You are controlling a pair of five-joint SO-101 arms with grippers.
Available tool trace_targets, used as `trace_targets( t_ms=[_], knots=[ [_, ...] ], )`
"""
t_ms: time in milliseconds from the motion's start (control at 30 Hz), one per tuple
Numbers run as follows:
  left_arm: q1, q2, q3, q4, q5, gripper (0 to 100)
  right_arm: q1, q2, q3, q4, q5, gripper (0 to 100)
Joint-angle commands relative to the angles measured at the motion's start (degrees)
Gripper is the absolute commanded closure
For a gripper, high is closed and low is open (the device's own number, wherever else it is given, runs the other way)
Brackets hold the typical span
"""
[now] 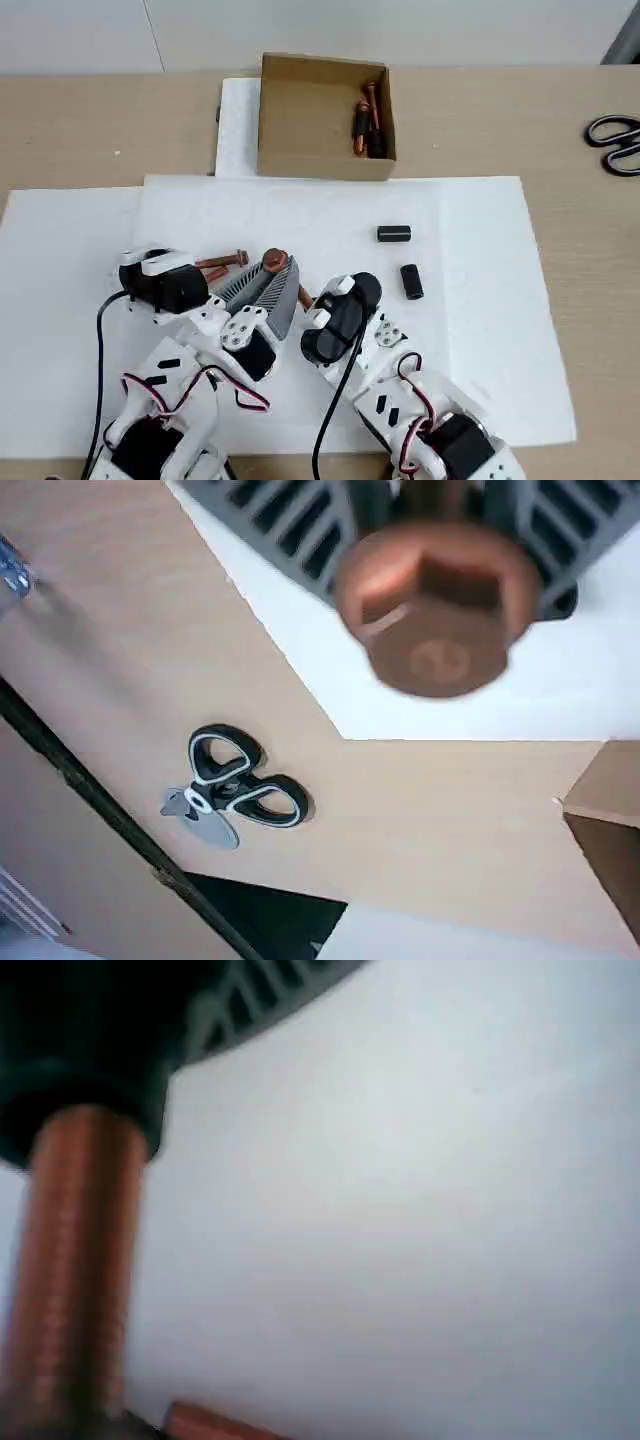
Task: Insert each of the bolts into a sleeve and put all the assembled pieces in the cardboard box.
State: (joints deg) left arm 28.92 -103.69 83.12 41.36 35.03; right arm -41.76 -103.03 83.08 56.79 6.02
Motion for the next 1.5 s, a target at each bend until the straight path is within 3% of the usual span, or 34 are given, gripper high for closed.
trace_targets(
  t_ms=[0,367,600,833,1200,1467],
  knots=[
    [-0.8,-0.4,1.6,-3.3,-0.7,99,-0.5,-0.7,-2.7,-1.8,0.5,99.5],
    [-0.3,-0.4,1.9,-3.4,-0.8,99,-3.4,-0.7,-2.7,-1.9,0.5,99.5],
    [-0.1,-0.4,-4.3,7.0,-0.8,99,-3.2,-0.7,-2.7,-1.9,0.5,99.5],
    [5.9,-0.4,-7.7,15.1,-1.1,99,-3.2,-0.7,-2.7,-1.9,0.5,99.5],
    [6.3,-0.4,-5.8,22.1,-6.5,99,-3.2,-0.7,-5.5,-1.8,0.5,99.5],
    [6.3,-0.4,-3.7,22.1,-8.4,99,-3.2,-0.7,-5.5,-1.8,0.5,99.5]
  ],
)
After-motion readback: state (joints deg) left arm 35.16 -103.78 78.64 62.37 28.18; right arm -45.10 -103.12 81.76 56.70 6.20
